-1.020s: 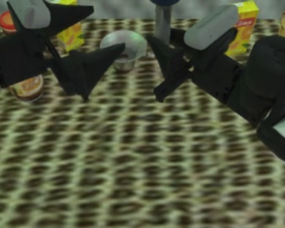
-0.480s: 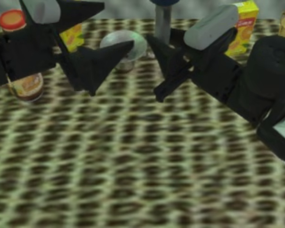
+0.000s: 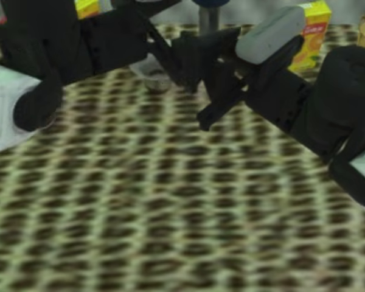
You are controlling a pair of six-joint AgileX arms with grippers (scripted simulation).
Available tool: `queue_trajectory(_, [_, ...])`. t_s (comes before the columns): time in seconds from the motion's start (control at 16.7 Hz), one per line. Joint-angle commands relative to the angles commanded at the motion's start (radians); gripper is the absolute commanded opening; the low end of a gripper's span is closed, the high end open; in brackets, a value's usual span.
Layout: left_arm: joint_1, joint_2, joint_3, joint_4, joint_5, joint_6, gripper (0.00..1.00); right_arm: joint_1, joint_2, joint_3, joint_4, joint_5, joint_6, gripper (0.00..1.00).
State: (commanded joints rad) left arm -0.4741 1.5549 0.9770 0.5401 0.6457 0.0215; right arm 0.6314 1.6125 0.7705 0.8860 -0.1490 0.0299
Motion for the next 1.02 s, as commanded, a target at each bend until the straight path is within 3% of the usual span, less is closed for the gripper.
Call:
queue_trajectory(0.36, [-0.029, 0.04, 0.033, 0.009, -0.028, -0.001, 1.0, 0.0, 0.0, 0.0, 0.0, 0.0, 0.0, 0.0])
queue_trajectory(1.02, [-0.029, 0.04, 0.033, 0.009, -0.028, -0.001, 0.17, 0.0, 0.0, 0.0, 0.0, 0.0, 0.0, 0.0])
